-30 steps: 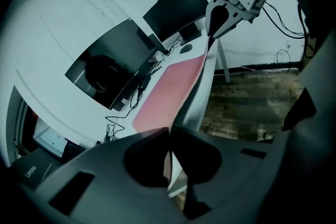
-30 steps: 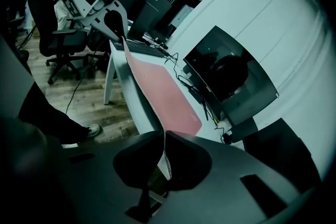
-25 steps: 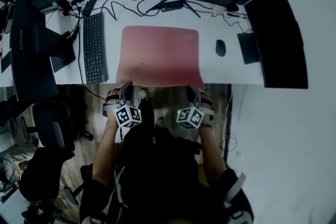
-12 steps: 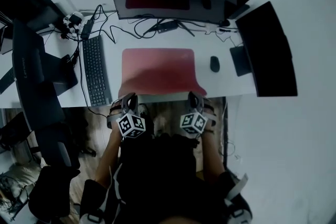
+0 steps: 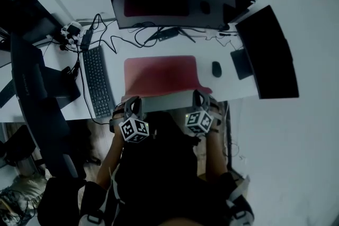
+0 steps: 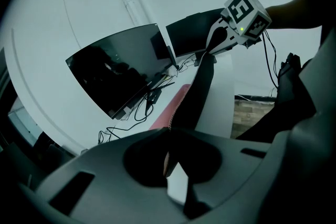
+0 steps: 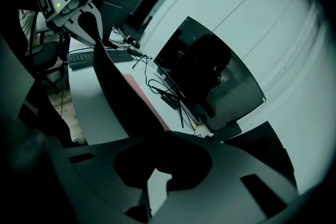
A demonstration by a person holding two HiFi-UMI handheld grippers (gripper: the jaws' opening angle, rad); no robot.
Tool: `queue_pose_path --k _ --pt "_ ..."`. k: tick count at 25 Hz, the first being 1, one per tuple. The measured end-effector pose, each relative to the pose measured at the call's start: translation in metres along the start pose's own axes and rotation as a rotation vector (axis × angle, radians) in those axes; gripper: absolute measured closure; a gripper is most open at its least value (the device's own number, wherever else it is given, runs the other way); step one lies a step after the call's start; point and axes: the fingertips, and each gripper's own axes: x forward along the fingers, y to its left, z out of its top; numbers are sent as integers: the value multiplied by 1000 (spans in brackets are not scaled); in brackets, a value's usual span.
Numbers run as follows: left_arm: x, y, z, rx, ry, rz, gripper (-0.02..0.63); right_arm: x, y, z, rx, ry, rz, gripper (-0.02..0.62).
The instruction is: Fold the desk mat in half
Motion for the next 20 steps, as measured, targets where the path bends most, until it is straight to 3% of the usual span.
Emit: queue_pose_path --k 20 --pt "64 91 42 -1 13 104 585 85 -68 53 -21 -71 19 577"
